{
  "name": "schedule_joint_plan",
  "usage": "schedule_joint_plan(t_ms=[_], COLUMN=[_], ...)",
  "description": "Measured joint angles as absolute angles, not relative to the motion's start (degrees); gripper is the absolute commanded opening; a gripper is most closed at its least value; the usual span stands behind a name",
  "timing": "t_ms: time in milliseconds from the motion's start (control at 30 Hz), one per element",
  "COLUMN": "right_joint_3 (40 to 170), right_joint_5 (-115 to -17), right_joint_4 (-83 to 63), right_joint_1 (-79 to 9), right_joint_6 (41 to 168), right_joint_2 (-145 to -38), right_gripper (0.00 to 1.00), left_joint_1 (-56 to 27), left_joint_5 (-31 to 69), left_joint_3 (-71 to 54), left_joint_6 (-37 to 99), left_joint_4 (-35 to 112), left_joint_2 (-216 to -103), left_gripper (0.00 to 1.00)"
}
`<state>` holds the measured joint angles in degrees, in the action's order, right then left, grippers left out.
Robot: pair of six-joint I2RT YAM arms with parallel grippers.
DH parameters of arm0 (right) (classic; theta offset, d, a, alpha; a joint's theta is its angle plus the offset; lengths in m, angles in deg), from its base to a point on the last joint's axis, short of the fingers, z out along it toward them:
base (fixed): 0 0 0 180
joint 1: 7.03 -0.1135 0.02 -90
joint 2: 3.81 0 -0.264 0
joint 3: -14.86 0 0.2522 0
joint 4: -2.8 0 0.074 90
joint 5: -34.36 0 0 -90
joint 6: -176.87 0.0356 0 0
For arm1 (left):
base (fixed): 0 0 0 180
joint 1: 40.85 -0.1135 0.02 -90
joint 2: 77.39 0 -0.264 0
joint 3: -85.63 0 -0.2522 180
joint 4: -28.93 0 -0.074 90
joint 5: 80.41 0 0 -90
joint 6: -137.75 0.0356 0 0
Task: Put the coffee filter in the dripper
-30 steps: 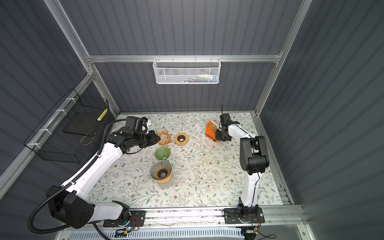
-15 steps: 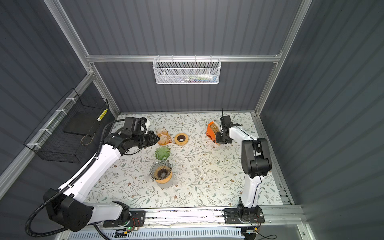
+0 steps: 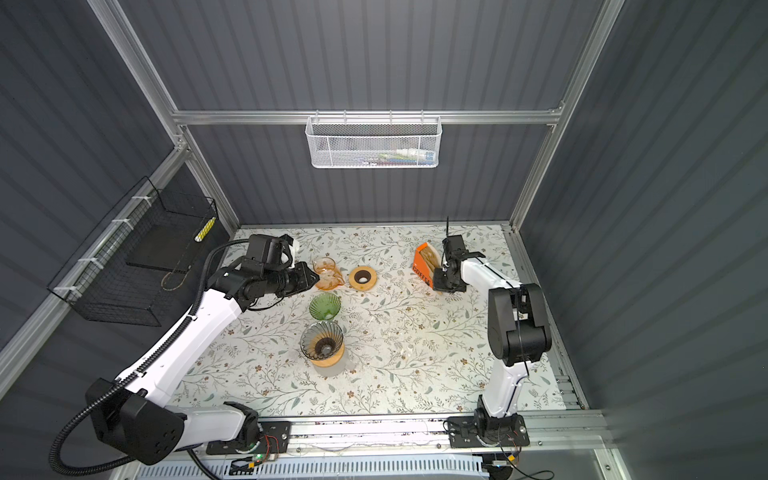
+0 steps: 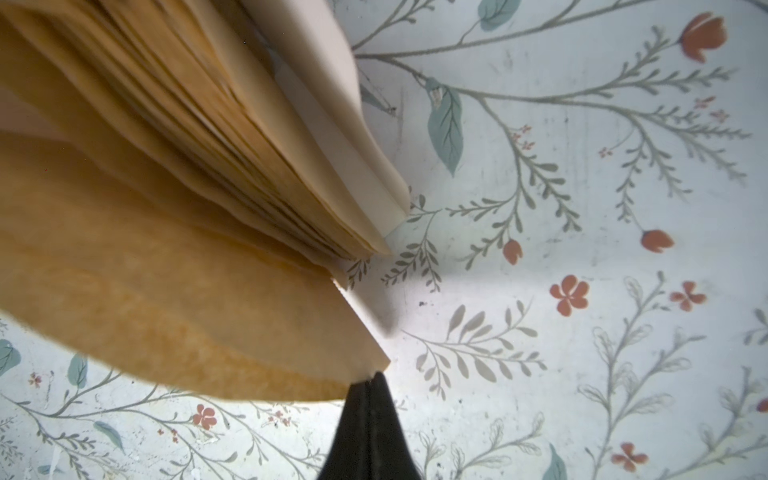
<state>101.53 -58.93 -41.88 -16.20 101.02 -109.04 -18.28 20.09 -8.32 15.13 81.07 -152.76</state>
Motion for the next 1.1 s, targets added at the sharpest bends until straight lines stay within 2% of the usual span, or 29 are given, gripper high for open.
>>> schedule_joint_plan(t_ms=[333,500,667,1100], right_joint_3=[99.08,99.08,99.08,101.79], right_joint_5=[-59.33,-59.41,-59.33,-57.99], right_joint_4=[-41.86,-41.82,-41.84,-41.44], right_joint_1=[-16.24,-16.26,-16.35,-16.5], right_joint_6=[101.46,101.74,101.85,101.43], right_joint_2=[-106.06,-106.06,-106.06,-107.92], right_gripper=[0.01,0.17,0.26,0.24], left_joint_1=[-18.28,-18.28,-18.28,-18.28], left_joint_5=[20.12,20.12,20.12,20.09], left_joint_3=[-9.1,-9.1,-9.37,-9.76], left_joint_6=[14.89,14.89,14.87,14.87], left_joint_4=[80.74,80.74,80.72,80.74], left_joint_2=[-152.21,-151.93,-151.14,-150.73], left_gripper=[0.19,0.19,0.19,0.19])
